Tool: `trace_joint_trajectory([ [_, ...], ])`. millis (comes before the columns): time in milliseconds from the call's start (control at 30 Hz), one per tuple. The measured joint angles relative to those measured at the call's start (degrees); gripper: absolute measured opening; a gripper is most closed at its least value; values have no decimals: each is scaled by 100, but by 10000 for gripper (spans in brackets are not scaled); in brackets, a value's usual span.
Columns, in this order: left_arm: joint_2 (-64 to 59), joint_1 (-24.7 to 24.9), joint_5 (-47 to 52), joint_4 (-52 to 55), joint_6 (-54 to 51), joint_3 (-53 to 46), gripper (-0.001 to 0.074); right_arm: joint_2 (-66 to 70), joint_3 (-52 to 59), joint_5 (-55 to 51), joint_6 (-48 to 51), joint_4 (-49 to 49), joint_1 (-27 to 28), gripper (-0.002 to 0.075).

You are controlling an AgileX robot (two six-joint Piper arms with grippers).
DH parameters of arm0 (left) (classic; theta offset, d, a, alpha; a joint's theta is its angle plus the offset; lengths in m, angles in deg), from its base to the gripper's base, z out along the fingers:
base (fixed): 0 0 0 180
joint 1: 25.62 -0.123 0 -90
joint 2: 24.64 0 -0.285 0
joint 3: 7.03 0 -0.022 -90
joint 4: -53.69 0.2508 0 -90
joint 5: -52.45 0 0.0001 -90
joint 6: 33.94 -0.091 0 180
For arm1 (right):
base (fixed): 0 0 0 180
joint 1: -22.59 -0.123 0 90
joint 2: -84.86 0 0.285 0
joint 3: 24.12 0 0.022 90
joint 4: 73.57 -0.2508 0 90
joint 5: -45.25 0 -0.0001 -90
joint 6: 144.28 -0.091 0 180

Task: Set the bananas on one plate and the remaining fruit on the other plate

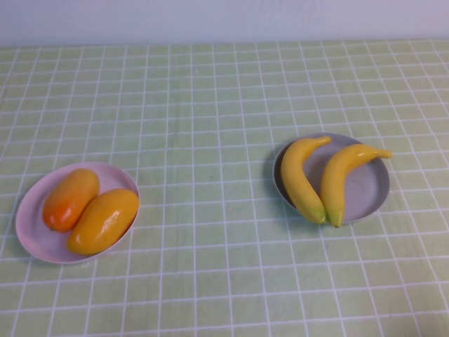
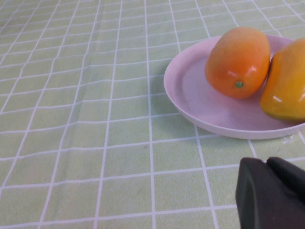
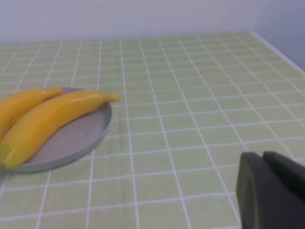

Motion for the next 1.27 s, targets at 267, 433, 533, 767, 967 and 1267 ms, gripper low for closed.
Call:
trace_joint_trajectory([
  [267,0,0,0,0,0,0,-1,0,5,-646,0,-21,0,-15],
  [433,0,0,0,0,0,0,-1,0,5,-669,0,-30,0,-15],
  [533,0,0,0,0,0,0,-1,0,5,-669,0,-30,0,-15],
  [767,0,0,0,0,0,0,-1,0,5,-683,0,-42,0,-15],
  [967,0,0,0,0,0,0,-1,-8,5,-683,0,-42,0,-15],
  [1267,0,0,0,0,0,0,-1,-22,5,-683,0,-42,0,-15],
])
